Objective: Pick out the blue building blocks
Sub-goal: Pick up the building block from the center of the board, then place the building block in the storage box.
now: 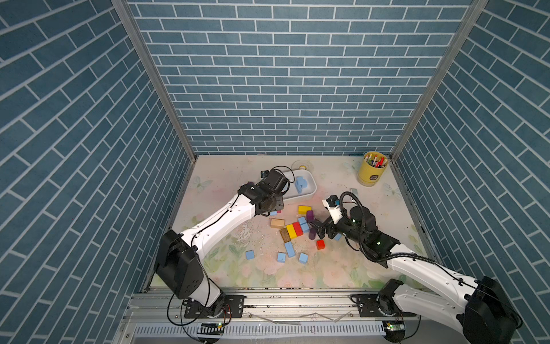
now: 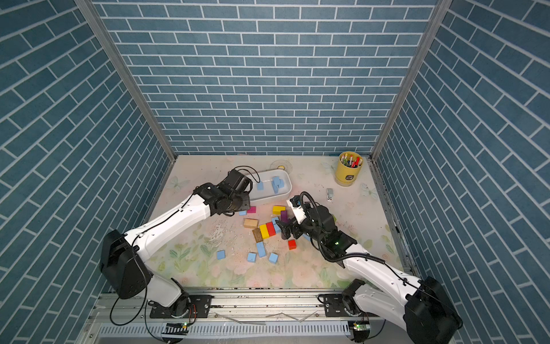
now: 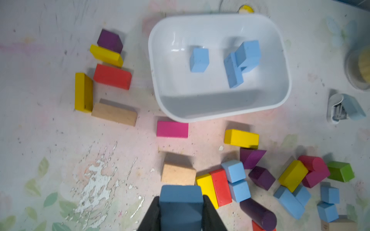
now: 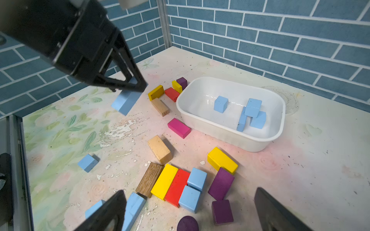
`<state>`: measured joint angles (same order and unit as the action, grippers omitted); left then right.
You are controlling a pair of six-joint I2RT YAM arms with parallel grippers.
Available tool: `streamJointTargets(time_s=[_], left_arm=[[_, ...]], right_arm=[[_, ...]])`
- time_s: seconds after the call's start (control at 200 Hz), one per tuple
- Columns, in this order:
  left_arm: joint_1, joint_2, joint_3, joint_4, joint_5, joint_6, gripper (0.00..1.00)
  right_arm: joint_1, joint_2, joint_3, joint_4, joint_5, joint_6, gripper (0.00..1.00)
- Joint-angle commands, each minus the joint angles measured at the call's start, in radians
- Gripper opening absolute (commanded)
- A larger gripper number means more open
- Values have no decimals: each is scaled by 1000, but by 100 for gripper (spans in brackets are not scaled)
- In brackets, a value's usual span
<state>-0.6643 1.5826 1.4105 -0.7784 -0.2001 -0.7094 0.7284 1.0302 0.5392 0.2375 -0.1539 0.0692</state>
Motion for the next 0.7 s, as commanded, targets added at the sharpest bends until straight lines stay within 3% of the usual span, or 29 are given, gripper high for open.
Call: streamJointTargets(time_s=[0.0,0.25,0.695], left_arm=[[16,92,109,-57,-35,58,12],[52,308,347,-84,-26,90,12],[131,634,582,-113,-53,90,12]], right_arm=[[2,-14,-15,38,18,-55,99],[2,-25,-30,60,14,-60,99],[2,-32,-31,59,7,-65,99]])
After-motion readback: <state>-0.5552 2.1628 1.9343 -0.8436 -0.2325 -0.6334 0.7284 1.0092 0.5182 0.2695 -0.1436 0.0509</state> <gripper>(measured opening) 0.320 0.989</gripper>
